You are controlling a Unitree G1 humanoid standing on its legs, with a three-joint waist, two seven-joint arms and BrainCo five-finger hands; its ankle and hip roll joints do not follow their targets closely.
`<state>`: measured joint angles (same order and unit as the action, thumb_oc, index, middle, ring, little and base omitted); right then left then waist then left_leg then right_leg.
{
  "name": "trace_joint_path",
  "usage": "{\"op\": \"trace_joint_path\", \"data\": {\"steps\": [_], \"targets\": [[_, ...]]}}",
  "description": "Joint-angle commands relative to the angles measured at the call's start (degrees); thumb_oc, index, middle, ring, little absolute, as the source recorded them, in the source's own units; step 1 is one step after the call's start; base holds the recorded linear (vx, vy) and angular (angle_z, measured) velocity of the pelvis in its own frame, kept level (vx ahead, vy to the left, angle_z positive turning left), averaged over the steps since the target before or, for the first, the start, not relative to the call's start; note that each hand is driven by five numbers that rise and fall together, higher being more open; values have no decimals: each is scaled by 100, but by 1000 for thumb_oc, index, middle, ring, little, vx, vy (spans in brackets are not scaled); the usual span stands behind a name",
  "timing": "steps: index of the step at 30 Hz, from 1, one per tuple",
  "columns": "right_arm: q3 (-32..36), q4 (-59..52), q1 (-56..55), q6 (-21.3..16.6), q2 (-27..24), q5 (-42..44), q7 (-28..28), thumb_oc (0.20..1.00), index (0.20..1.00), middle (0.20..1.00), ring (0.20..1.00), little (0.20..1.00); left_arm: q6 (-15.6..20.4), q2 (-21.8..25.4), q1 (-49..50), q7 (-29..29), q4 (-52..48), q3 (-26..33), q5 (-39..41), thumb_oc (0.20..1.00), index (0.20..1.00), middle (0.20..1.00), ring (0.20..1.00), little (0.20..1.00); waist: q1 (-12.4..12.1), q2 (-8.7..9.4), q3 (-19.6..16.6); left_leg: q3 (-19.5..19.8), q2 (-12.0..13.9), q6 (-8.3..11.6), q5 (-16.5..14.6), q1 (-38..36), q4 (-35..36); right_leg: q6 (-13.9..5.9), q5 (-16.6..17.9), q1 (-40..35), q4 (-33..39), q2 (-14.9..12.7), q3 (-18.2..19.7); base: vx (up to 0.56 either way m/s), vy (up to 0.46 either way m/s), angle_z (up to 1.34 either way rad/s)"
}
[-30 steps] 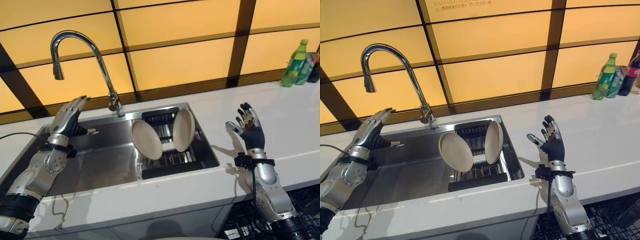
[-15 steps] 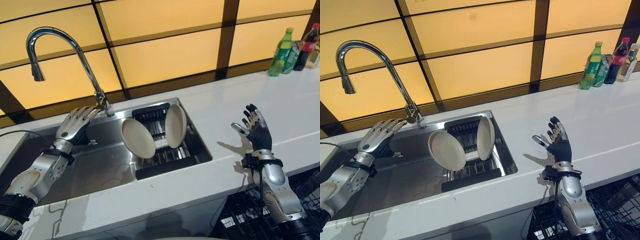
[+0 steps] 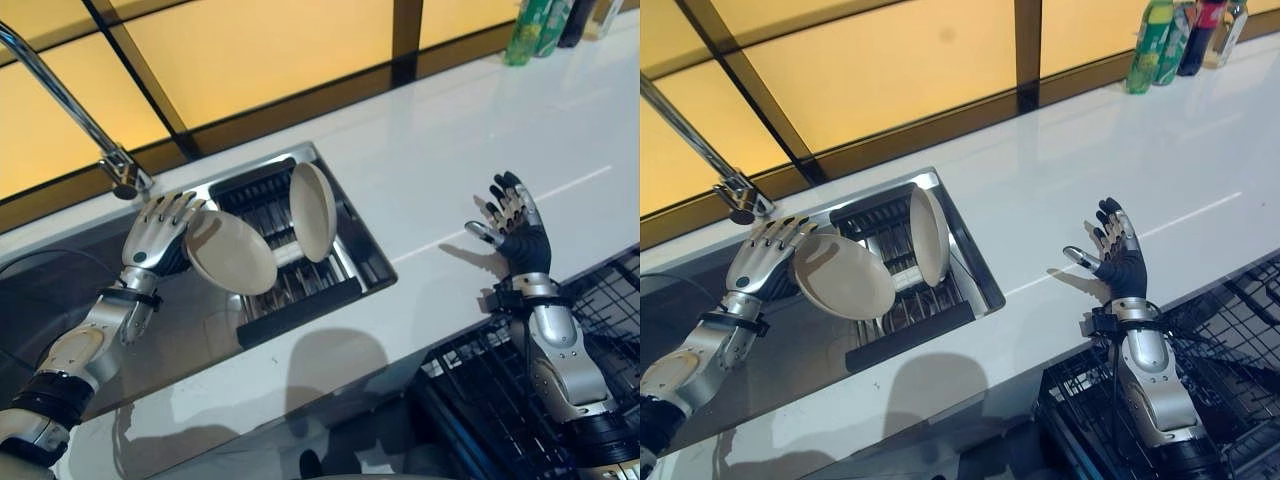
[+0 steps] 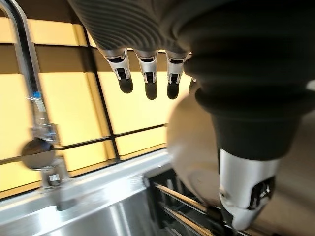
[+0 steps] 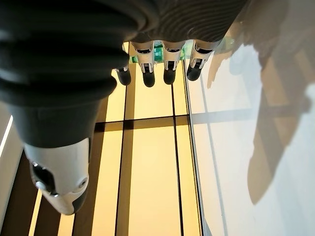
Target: Pick up plates and place into dishwasher.
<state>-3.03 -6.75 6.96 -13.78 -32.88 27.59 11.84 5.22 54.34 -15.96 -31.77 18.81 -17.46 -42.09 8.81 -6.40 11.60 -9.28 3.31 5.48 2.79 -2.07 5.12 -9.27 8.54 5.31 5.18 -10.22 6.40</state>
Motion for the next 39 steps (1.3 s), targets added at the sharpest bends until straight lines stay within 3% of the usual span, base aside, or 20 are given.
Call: {"op": "trace_joint_path", "data": {"steps": [1, 6, 11, 14, 15, 18, 19, 26, 39], "targets": [[-19, 254, 260, -86, 1, -23, 193, 1000, 1000, 1000, 1000, 1000, -222, 155, -764, -514, 126, 106, -386, 1000, 1000, 1000, 1000, 1000, -80, 148, 413, 108, -717, -701, -52, 461, -164, 270, -127, 325, -367, 426, -142, -43, 9, -7], [-16, 247, 235, -134, 26, -41, 175, 1000, 1000, 1000, 1000, 1000, -181, 196, -823, -561, 118, -6, -928, 1000, 1000, 1000, 1000, 1000, -66, 114, 474, 113, -730, -702, -46, 515, -189, 256, -115, 386, -392, 409, -133, -5, 20, -1], [94, 167, 189, -62, -63, -27, 71, 1000, 1000, 1000, 1000, 1000, -70, 232, -804, 655, -21, -361, -1131, 1000, 1000, 1000, 1000, 1000, -22, -9, 500, 95, -772, -691, -42, 520, -206, 236, -112, 400, -397, 363, -123, 18, 75, 0], [93, 134, 229, 47, -130, -37, 120, 1000, 1000, 1000, 1000, 1000, -111, 194, -686, 1014, -22, -521, -1021, 1000, 1000, 1000, 1000, 1000, -17, -68, 516, 93, -794, -688, -37, 472, -200, 231, -107, 342, -378, 338, -112, 42, 68, 1], [95, 130, 235, 78, -148, -33, 127, 1000, 1000, 1000, 1000, 1000, -71, 196, -665, 1020, -6, -528, -946, 956, 956, 956, 956, 956, -17, -79, 516, 92, -797, -687, -38, 457, -198, 229, -109, 324, -371, 331, -112, 48, 59, 1], [143, 102, 201, 138, -171, -40, 97, 1000, 1000, 1000, 1000, 1000, 148, 187, -629, 1147, -35, -465, -679, 310, 310, 310, 310, 310, -18, -113, 520, 93, -812, -691, -38, 399, -175, 228, -114, 271, -355, 318, -113, 35, 50, 1], [183, 94, 159, 139, -175, -36, 51, 1000, 1000, 1000, 1000, 1000, 235, 185, -593, 1136, -62, -418, -660, 200, 200, 200, 200, 200, -19, -123, 514, 102, -817, -691, -37, 375, -164, 226, -116, 252, -352, 316, -113, 43, 45, 1], [356, 11, -81, 197, -172, -41, -163, 1000, 1000, 1000, 1000, 1000, 577, 130, -365, 1403, -237, -245, -786, 200, 200, 200, 200, 200, -38, -168, 404, 150, -849, -692, -45, 204, -127, 209, -141, 87, -344, 265, -163, 50, 31, 2], [560, -43, -473, 377, -131, 18, -394, 1000, 1000, 1000, 1000, 1000, 606, 14, 235, 720, -434, 73, -1419, 200, 200, 200, 200, 200, -115, -157, 77, 313, -876, -680, -64, -140, -73, 189, -185, -264, -333, 214, -276, 53, 1, 5]]}}
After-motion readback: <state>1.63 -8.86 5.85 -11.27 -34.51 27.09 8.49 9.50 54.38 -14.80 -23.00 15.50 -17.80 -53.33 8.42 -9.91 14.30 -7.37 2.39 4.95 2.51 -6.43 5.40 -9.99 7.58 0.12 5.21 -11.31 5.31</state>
